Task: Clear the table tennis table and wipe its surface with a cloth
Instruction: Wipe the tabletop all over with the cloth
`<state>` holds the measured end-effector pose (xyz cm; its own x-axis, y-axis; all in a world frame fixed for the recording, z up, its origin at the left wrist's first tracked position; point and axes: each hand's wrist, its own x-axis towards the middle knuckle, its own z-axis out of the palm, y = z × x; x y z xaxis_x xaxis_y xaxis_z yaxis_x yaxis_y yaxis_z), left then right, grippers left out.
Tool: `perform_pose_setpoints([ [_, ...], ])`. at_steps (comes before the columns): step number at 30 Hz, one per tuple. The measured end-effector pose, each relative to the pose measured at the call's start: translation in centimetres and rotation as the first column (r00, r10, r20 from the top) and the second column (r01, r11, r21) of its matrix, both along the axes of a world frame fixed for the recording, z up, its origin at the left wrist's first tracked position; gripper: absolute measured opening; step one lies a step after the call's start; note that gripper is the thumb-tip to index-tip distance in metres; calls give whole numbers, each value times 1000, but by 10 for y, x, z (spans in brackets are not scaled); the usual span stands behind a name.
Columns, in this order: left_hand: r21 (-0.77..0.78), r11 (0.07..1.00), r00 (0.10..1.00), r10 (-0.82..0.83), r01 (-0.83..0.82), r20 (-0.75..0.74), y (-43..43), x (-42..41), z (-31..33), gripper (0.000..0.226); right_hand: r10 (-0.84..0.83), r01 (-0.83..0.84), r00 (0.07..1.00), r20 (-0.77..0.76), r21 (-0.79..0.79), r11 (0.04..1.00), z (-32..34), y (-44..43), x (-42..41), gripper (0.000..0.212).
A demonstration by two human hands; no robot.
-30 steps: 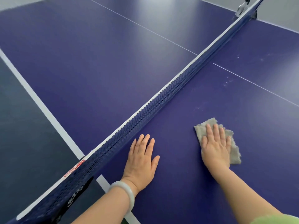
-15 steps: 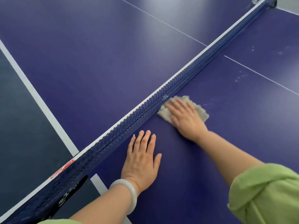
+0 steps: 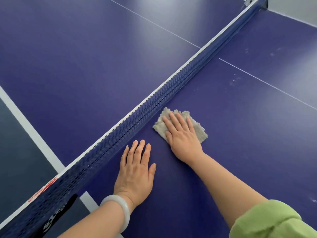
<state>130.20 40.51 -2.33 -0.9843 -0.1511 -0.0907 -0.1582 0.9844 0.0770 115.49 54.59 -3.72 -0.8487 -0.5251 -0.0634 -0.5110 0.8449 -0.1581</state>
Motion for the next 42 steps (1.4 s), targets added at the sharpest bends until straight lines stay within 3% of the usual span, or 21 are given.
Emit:
perform_pose_setpoints([
  [1,6,1000,1000,0,0,-6,0,0,0,62,-49,49,999,-6,9,999,0,20,-9,55],
  [3,11,1000,1000,1,-1,-9,1,-1,0,62,-314,314,950,-6,7,949,2,72,-28,54],
  [6,13,1000,1000,-3,4,-8,2,-1,1,63,-711,712,699,85,23,702,12,131,-34,55],
  [8,12,1000,1000,-4,4,-14,2,-1,1,64,-781,784,614,113,27,620,13,124,-19,56],
  [10,13,1000,1000,-8,8,-18,3,0,2,64,-664,665,747,37,-20,746,9,92,13,56],
  [12,18,1000,1000,-14,14,-26,1,0,0,65,-358,356,933,-29,-38,934,2,64,54,56],
  [14,37,999,999,-21,23,-44,-1,-1,-3,65,-87,87,996,-28,-8,996,0,72,74,55],
  [15,52,998,998,-26,29,-57,-2,0,-4,66,-65,65,998,-13,-9,998,2,90,71,54],
  [18,109,993,996,-38,47,-83,-2,-2,-1,67,-383,383,923,-29,8,924,4,156,44,52],
  [20,146,986,991,-70,86,-114,1,-11,3,66,-656,655,754,38,33,755,10,183,24,54],
  [22,183,973,982,-114,142,-152,8,-31,6,59,-777,777,626,66,30,629,11,176,17,55],
  [23,205,965,977,-128,163,-171,12,-45,8,53,-783,783,619,68,27,622,11,162,19,56],
  [25,218,957,971,-153,192,-184,23,-78,9,52,-678,678,735,10,15,735,6,127,37,56],
  [27,186,959,968,-181,213,-172,34,-110,9,56,-445,445,895,-40,-14,896,0,98,66,57],
  [30,124,969,974,-204,216,-100,43,-148,2,60,-170,169,985,-16,-19,985,2,111,81,55],
  [31,99,973,976,-204,211,-70,41,-155,-1,61,-168,168,986,-20,-13,986,2,127,74,55],
  [33,62,977,979,-202,203,-27,38,-162,-8,61,-341,341,940,-28,13,940,2,166,49,56],
  [36,18,980,979,-199,200,-51,38,-160,-15,63,-695,694,718,18,57,718,7,205,15,55],
  [38,22,980,978,-195,197,-80,39,-160,-16,63,-794,793,607,44,30,608,6,196,7,56],
  [40,31,981,979,-190,193,-79,39,-160,-14,63,-732,732,682,-1,19,681,4,169,5,57],
  [42,26,981,979,-189,192,-71,39,-160,-14,62,-483,483,875,-37,-12,876,1,138,3,55],
])
